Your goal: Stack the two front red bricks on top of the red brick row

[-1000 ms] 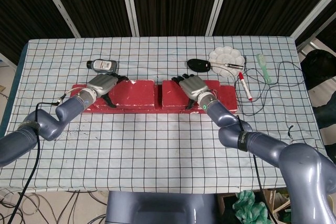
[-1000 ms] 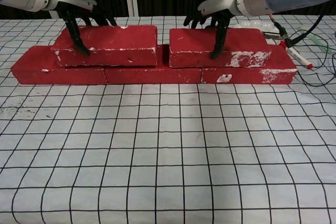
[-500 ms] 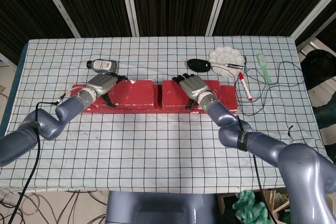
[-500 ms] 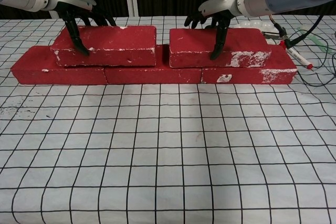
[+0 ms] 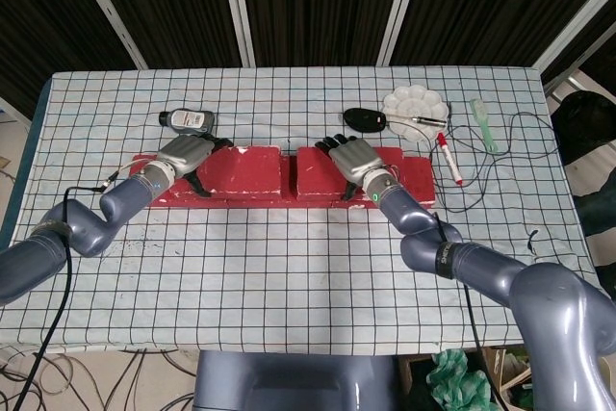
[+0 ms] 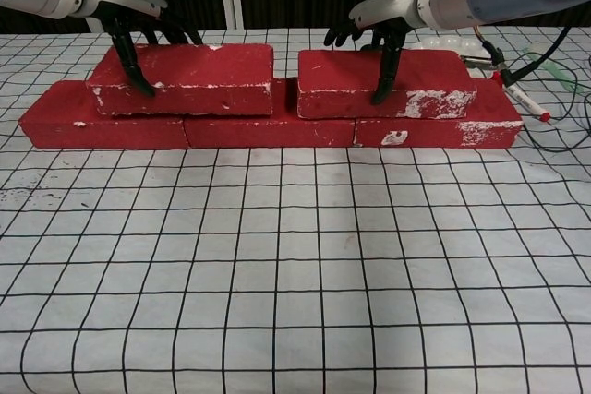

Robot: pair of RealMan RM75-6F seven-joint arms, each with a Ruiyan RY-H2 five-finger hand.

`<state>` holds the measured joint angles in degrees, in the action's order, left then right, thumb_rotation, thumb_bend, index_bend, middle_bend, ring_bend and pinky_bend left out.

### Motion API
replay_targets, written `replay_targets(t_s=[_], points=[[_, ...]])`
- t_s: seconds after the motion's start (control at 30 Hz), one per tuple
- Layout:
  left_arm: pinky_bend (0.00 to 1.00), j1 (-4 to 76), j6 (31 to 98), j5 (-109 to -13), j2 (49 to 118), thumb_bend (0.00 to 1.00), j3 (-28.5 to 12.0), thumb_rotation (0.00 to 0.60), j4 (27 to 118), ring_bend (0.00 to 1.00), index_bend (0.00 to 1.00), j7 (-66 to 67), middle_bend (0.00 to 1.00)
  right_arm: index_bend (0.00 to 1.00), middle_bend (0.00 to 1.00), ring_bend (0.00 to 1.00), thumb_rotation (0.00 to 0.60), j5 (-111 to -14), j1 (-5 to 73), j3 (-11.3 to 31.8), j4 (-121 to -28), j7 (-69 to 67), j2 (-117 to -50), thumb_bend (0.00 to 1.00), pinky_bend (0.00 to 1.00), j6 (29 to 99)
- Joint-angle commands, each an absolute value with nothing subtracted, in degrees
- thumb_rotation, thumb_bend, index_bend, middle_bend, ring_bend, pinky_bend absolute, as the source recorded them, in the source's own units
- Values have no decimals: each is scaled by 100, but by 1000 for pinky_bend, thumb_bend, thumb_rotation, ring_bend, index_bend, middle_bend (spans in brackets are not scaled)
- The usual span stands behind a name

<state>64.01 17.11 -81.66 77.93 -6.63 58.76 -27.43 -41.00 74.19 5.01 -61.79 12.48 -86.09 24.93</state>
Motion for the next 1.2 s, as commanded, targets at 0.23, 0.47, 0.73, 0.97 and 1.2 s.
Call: replay_targets(t_s=[0.23, 0.47, 0.73, 0.97, 1.2], points=[[152, 6414, 1725, -8182, 7780, 106, -628, 600, 5897, 52, 134, -2756, 171, 0, 17, 0, 600, -4112, 7411, 503, -6279, 1264, -8560, 5, 124, 2584], [150, 6444, 1683, -8167, 7813, 106, -607, 600, 5858, 52, 134, -2745, 171, 0, 16, 0, 600, -4121, 7400, 510, -6355, 1275, -8511, 5, 124, 2644], [150, 6488, 1672, -8140, 7879, 106, -597, 600, 5812, 51, 134, -2709, 171, 0, 16, 0, 600, -4163, 7354, 540, -6592, 1284, -8333, 4, 124, 2767], [150, 6506, 1676, -8098, 7936, 106, -595, 600, 5770, 51, 133, -2679, 171, 0, 16, 0, 600, -4243, 7316, 559, -6829, 1291, -8190, 5, 124, 2839], [150, 6528, 1674, -8048, 7981, 106, -610, 600, 5720, 52, 133, -2661, 171, 0, 16, 0, 600, -4285, 7292, 590, -6980, 1291, -8078, 5, 124, 2898]])
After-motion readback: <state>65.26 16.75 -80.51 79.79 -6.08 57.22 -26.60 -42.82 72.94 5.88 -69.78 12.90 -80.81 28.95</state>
